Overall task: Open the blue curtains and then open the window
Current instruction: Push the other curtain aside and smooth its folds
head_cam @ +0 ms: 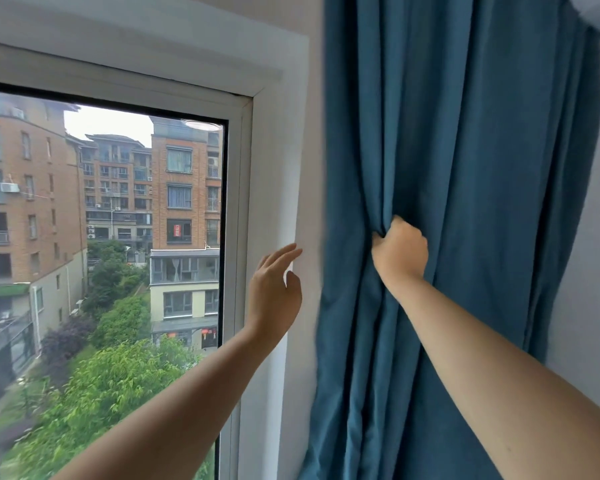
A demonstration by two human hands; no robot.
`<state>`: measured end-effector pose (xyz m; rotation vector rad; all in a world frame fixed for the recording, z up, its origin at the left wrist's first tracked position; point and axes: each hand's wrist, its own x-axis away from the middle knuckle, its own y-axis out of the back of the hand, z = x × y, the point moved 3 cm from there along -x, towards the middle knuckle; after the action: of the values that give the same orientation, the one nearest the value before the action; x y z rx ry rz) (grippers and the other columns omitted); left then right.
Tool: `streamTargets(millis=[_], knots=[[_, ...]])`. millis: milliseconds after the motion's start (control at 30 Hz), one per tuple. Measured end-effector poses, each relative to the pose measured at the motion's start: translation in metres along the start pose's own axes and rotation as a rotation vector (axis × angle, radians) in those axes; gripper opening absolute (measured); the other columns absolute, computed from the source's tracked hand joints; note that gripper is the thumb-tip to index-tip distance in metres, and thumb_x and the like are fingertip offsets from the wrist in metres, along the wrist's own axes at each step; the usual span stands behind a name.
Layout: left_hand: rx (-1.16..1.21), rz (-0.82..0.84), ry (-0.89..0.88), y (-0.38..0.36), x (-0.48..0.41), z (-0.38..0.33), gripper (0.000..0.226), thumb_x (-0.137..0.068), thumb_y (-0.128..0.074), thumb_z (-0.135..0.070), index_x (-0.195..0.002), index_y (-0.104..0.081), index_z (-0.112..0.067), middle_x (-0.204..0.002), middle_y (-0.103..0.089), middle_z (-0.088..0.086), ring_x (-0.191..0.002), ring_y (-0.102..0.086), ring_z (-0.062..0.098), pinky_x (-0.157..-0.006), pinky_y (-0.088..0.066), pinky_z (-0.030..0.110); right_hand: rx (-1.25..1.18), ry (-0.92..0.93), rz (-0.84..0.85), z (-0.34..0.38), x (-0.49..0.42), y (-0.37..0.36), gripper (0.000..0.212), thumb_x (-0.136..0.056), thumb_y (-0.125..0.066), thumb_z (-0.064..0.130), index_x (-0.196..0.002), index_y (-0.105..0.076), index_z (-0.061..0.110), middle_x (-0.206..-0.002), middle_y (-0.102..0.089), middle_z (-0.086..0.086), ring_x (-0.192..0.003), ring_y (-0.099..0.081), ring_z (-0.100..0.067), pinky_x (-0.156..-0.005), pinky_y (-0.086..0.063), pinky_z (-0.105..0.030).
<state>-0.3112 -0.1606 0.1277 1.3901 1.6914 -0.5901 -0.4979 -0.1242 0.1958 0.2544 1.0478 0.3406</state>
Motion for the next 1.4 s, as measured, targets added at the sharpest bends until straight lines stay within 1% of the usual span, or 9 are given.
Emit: streamTargets(millis=[100,300,533,700,867,1000,1100,1267,1400], knots=[[-0.038,0.004,-0.246,-0.004,0.001,-0.018,0.048,-0.075,-0.04,0.005,-0.114,-0.065,-0.006,-0.122,-0.063,0.005,-0.113,-0.054,0.017,-0.098,-0.036,0.015,-0.035,0.063,0.039,0.007,0.005,-0.001,0.013,-0.084,-0.06,0.015,-0.084,-0.056,0.003,-0.081,-0.066,-0.012,-0.073,-0.062,-0.03,-0.063,-0.051,-0.035],[0.285,0.0,0.127,-0.01,-0.026,-0.05,0.041,-0.09,-0.041,0.003,-0.121,-0.06,-0.014,-0.115,-0.064,0.002,-0.099,-0.058,0.008,-0.079,-0.042,0.008,-0.166,0.159,0.109,0.005,0.022,0.01,0.018,-0.083,-0.062,0.024,-0.094,-0.054,0.011,-0.081,-0.067,-0.002,-0.074,-0.064,-0.023,-0.071,-0.054,-0.037],[0.252,0.058,0.032,-0.017,-0.069,-0.098,0.041,-0.094,-0.049,-0.034,-0.13,-0.054,-0.017,-0.099,-0.062,-0.021,-0.083,-0.054,-0.017,-0.081,-0.041,0.003,-0.117,0.274,0.25,-0.005,0.05,0.003,0.02,-0.085,-0.059,0.021,-0.1,-0.049,0.012,-0.074,-0.061,0.0,-0.065,-0.061,-0.022,-0.062,-0.054,-0.036],[-0.074,0.015,0.078,-0.032,-0.079,-0.11,0.076,-0.077,-0.058,-0.061,-0.141,-0.034,-0.026,-0.093,-0.068,-0.004,-0.082,-0.064,0.015,-0.081,-0.054,0.034,-0.032,0.424,0.252,0.002,0.056,0.005,0.021,-0.089,-0.05,0.012,-0.109,-0.047,0.008,-0.079,-0.053,-0.001,-0.068,-0.057,-0.024,-0.058,-0.038,-0.028],[-0.188,-0.025,0.106,-0.031,-0.088,-0.118,0.076,-0.081,-0.064,-0.033,-0.144,-0.023,-0.02,-0.081,-0.063,-0.002,-0.075,-0.064,0.022,-0.07,-0.056,0.037,-0.03,0.508,0.265,0.005,0.058,0.006,0.039,-0.091,-0.049,0.014,-0.128,-0.043,0.009,-0.101,-0.062,-0.006,-0.08,-0.063,-0.027,-0.063,-0.047,-0.031],[-0.101,-0.007,0.044,-0.025,-0.097,-0.108,0.017,-0.083,-0.051,-0.008,-0.098,-0.058,-0.013,-0.077,-0.058,-0.005,-0.07,-0.058,0.02,-0.059,-0.05,0.03,-0.007,0.601,0.315,0.004,0.055,0.012,0.041,-0.092,-0.048,0.027,-0.129,-0.044,0.012,-0.102,-0.059,-0.002,-0.079,-0.061,-0.025,-0.063,-0.047,-0.031],[-0.076,0.053,0.034,-0.022,-0.103,-0.096,0.029,-0.085,-0.047,-0.004,-0.06,-0.039,-0.016,-0.06,-0.045,-0.004,-0.053,-0.044,0.015,-0.045,-0.035,0.023,-0.01,0.697,0.109,0.002,0.049,0.024,0.034,-0.088,-0.051,0.034,-0.11,-0.059,0.008,-0.093,-0.062,-0.003,-0.077,-0.062,-0.021,-0.06,-0.048,-0.028],[0.039,0.122,0.059,-0.016,-0.116,-0.08,0.038,-0.086,-0.048,0.0,-0.055,-0.03,-0.013,-0.054,-0.035,-0.002,-0.047,-0.033,0.012,-0.034,-0.026,0.009,-0.299,0.092,-0.196,-0.008,0.013,0.042,0.048,-0.078,-0.07,0.025,-0.119,-0.05,0.01,-0.121,-0.05,-0.004,-0.112,-0.045,-0.018,-0.098,-0.036,-0.03],[0.054,0.17,0.047,-0.014,-0.122,-0.071,0.037,-0.088,-0.051,-0.005,-0.058,-0.032,-0.012,-0.056,-0.035,-0.001,-0.048,-0.034,0.012,-0.04,-0.03,0.015,-0.581,-0.244,0.034,-0.011,0.003,0.029,0.011,-0.083,-0.059,0.016,-0.081,-0.053,0.007,-0.075,-0.056,-0.006,-0.066,-0.049,-0.016,-0.059,-0.043,-0.029]])
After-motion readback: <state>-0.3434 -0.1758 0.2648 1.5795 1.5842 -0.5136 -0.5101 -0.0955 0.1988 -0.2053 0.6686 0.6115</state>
